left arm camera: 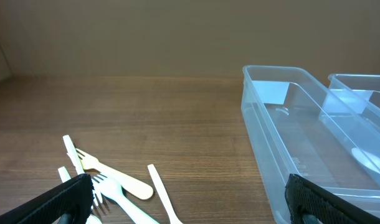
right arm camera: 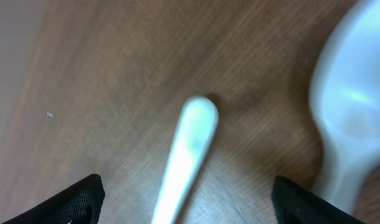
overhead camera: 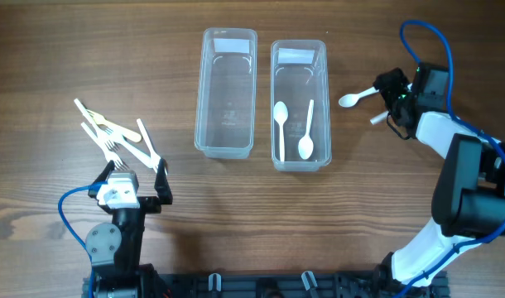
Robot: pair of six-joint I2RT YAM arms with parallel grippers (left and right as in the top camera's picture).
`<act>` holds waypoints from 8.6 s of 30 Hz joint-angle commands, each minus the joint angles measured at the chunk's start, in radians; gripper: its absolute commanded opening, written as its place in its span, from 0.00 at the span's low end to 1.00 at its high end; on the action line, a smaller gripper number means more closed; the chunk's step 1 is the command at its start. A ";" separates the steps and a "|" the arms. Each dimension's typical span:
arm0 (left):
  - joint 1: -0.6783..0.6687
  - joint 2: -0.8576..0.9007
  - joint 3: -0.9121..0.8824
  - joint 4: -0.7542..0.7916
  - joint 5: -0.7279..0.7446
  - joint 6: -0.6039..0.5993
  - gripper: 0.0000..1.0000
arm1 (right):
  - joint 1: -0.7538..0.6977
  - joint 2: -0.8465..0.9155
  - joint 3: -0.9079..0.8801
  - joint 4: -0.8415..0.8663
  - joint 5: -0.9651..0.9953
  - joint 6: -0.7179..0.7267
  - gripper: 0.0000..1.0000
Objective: Pack container
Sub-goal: 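Reach the right gripper to the spoons and grasp a white spoon, then place the white spoon into the right container and open, then move the right gripper to the yellow spoon and grasp its handle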
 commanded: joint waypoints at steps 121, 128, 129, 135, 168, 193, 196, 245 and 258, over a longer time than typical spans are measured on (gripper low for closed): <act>-0.006 -0.006 -0.006 0.003 0.002 0.020 1.00 | 0.533 -0.420 0.141 -0.576 -0.002 -0.484 0.39; -0.006 -0.006 -0.006 0.003 0.002 0.020 1.00 | 0.522 -0.456 0.142 -0.612 0.261 -0.568 0.85; -0.006 -0.006 -0.006 0.003 0.002 0.020 1.00 | 0.515 -0.478 0.142 -0.643 0.356 -0.531 0.85; -0.006 -0.006 -0.006 0.003 0.002 0.020 1.00 | 0.273 -0.574 0.142 -0.816 0.590 -0.116 0.87; -0.006 -0.006 -0.006 0.003 0.002 0.020 1.00 | -0.254 -0.082 0.119 -0.345 0.343 0.205 0.99; -0.006 -0.006 -0.006 0.003 0.002 0.020 1.00 | -0.272 0.013 0.113 -0.512 0.138 0.277 0.99; -0.006 -0.006 -0.006 0.003 0.002 0.020 1.00 | -0.229 0.013 0.113 -0.556 0.133 0.307 1.00; -0.006 -0.006 -0.006 0.003 0.002 0.020 1.00 | -0.307 -0.339 0.130 -0.978 0.296 0.029 1.00; -0.006 -0.006 -0.006 0.003 0.002 0.020 1.00 | -0.308 -0.057 0.125 -0.975 0.291 0.012 0.98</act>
